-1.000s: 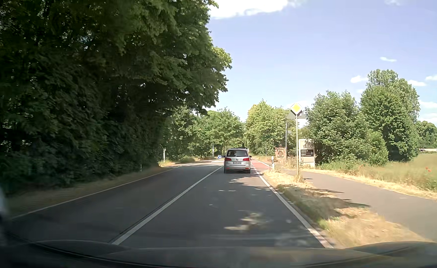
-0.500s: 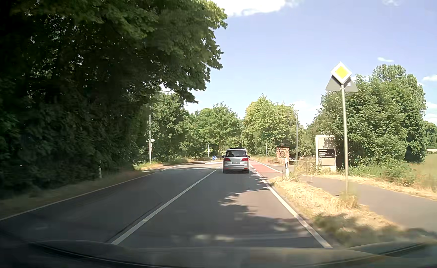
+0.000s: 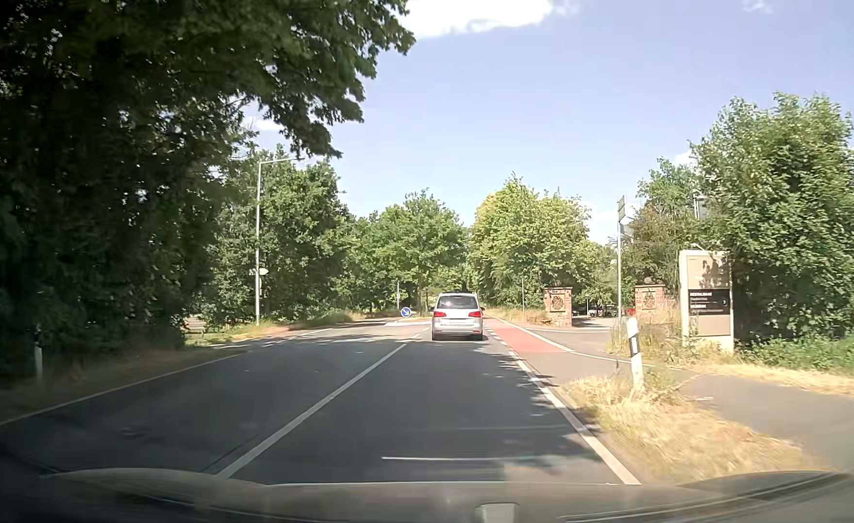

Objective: Follow the waypoints while adhering to traffic rules and regulations

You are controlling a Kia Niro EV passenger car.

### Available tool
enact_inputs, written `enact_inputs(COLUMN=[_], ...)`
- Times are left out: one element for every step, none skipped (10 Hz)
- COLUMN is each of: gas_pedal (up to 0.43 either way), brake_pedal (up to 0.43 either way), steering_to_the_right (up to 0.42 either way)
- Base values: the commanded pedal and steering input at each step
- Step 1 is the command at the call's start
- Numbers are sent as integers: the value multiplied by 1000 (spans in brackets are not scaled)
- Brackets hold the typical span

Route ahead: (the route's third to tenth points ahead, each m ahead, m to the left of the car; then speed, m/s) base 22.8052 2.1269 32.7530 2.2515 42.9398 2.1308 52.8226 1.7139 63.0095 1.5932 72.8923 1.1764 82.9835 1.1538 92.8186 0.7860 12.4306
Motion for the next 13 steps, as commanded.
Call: enact_inputs(gas_pedal=[67,67,67,67,67,67,67,67,67,67,67,79,79], brake_pedal=[30,30,30,30,30,30,30,30,30,30,30,30,30], steering_to_the_right=[-4,-6,-4,-3,-1,-1,-1,-1,-1,-1,-1,-1,0])
